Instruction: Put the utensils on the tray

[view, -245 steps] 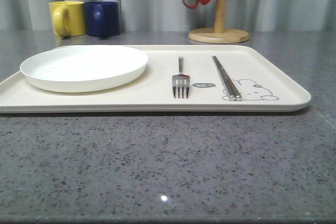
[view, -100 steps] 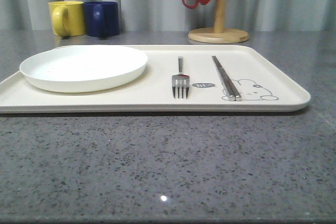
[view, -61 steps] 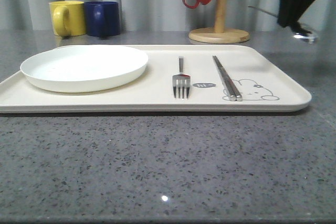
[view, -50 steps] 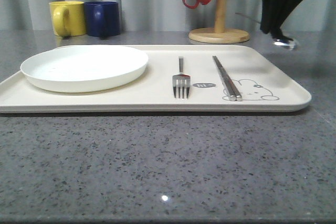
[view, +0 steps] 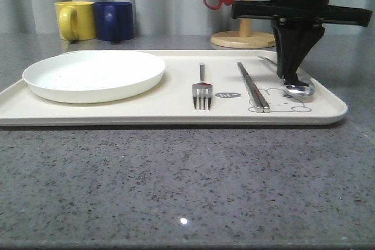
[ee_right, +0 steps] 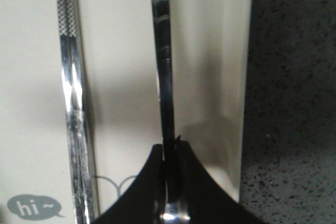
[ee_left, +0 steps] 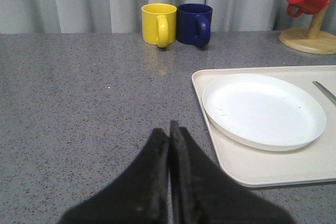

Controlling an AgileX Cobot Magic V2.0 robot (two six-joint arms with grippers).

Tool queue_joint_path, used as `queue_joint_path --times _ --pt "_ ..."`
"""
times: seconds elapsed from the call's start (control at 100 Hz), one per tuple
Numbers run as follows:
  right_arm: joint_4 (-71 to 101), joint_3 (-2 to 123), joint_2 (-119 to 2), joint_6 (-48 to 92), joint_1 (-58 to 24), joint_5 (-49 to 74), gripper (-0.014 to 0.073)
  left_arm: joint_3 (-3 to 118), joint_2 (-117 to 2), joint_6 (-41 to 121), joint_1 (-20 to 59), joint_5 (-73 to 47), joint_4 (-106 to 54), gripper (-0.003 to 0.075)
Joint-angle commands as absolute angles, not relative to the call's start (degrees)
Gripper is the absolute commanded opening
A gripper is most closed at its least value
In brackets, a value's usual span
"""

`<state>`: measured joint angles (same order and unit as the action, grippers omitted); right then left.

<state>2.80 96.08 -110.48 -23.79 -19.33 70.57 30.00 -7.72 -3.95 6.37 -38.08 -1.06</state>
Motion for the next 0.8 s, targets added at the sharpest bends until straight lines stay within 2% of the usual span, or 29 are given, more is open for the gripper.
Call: queue_joint_path --times 0.0,0.06,0.13,0.2,0.26,0.32,0.37,0.71,0.79 --pt "2.06 97.71 -108.09 -24.30 -19.32 73.01 -0.0066 31.49 -8.64 -3.99 6.66 -33.64 -1.58 -0.0019" --pt "2.06 97.71 -108.38 -24.42 -19.32 73.12 -0.0057 31.49 -8.64 -3.99 6.66 -33.64 -1.58 -0.0019" --pt "2.06 97.71 -108.44 -24.42 -19.32 73.19 0.0004 31.49 -8.64 -3.99 6.66 -33.64 -1.58 -0.0019" --pt "2.06 97.71 -108.44 -24.42 -19.32 73.19 0.0131 31.49 -8.64 -3.99 6.66 -33.64 -1.58 -0.0019" --pt "2.06 97.71 -108.38 -24.42 -19.32 73.19 0.0279 31.49 -8.64 -3.99 6.66 -33.64 -1.58 -0.0019" --pt "2.06 97.71 -108.19 -24.42 -19.32 72.98 0.0367 31.49 -8.64 -3.99 6.66 -33.64 -1.58 -0.0019" --pt "2.00 97.71 -107.87 -24.42 -19.32 72.83 0.0408 31.49 -8.64 -3.99 6.66 -33.64 -1.58 -0.0019" --pt "1.29 97.71 -97.45 -20.37 -19.44 68.79 0.0410 31.49 -8.64 -3.99 6.66 -33.64 -1.58 -0.0019" --pt "0.00 97.59 -94.54 -18.61 -19.39 69.49 0.0363 31.49 -8.64 -3.99 6.66 -33.64 -1.58 -0.0019"
